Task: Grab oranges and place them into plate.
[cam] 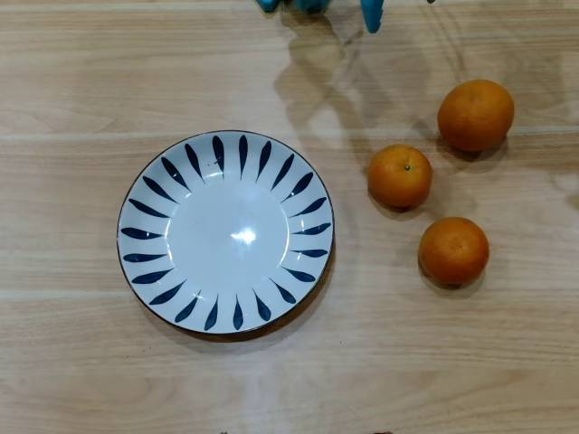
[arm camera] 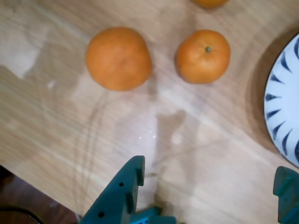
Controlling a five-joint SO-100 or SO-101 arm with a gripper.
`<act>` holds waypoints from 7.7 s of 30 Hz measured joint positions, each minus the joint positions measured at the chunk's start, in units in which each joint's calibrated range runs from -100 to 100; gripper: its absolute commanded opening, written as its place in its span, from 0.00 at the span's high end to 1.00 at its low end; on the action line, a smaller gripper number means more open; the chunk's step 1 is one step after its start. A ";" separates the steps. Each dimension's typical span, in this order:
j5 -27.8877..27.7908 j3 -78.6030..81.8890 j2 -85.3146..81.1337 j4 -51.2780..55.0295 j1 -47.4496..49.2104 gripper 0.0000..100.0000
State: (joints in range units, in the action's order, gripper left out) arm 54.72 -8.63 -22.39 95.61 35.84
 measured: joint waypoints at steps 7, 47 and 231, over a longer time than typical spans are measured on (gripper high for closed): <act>1.30 -2.21 4.32 0.00 1.86 0.70; 21.28 22.93 18.62 -44.36 16.12 0.52; -10.33 16.64 23.11 -54.87 -18.91 0.67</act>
State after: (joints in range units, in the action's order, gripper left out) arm 44.39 8.01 0.72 40.74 16.93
